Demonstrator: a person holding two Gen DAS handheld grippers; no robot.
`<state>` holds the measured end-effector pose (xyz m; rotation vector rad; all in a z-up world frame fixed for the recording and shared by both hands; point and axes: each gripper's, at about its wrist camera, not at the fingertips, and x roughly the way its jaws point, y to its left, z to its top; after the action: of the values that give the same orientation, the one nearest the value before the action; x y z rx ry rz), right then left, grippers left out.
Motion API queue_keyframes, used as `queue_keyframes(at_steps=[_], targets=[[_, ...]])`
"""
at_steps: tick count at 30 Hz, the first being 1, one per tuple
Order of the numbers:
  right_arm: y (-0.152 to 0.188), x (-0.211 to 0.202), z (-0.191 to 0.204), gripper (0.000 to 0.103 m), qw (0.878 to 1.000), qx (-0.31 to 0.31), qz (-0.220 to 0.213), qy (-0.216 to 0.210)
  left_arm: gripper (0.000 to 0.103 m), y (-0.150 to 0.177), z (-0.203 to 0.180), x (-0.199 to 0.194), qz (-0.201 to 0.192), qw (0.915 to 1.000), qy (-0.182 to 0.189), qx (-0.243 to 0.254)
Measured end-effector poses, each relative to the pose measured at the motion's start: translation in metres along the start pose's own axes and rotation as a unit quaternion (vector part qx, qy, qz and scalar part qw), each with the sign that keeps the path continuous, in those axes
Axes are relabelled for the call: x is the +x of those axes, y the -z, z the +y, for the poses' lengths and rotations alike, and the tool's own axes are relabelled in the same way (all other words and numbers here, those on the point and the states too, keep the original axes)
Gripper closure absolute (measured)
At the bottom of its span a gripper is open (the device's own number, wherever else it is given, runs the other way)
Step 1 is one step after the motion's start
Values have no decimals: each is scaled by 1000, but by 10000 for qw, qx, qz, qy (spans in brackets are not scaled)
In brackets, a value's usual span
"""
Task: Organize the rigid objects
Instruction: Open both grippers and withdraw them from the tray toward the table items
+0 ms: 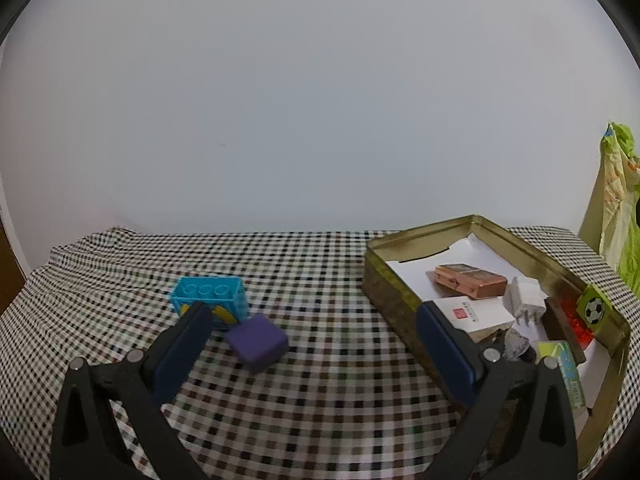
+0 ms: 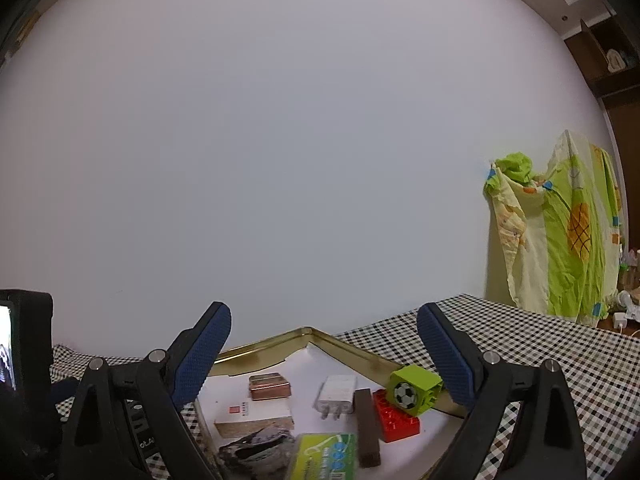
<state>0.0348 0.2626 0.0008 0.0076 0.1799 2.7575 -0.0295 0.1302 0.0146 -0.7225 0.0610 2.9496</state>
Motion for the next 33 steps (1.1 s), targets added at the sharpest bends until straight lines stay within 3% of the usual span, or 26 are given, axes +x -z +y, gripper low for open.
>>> queue_keyframes(at_steps=[22, 33], targets=[[10, -2, 76, 7, 9977, -21, 452, -497, 1, -3, 69, 18, 22, 9991, -409, -139], [22, 23, 114, 7, 9887, -145, 1190, -900, 1, -4, 122, 43, 305, 9955, -790, -432]])
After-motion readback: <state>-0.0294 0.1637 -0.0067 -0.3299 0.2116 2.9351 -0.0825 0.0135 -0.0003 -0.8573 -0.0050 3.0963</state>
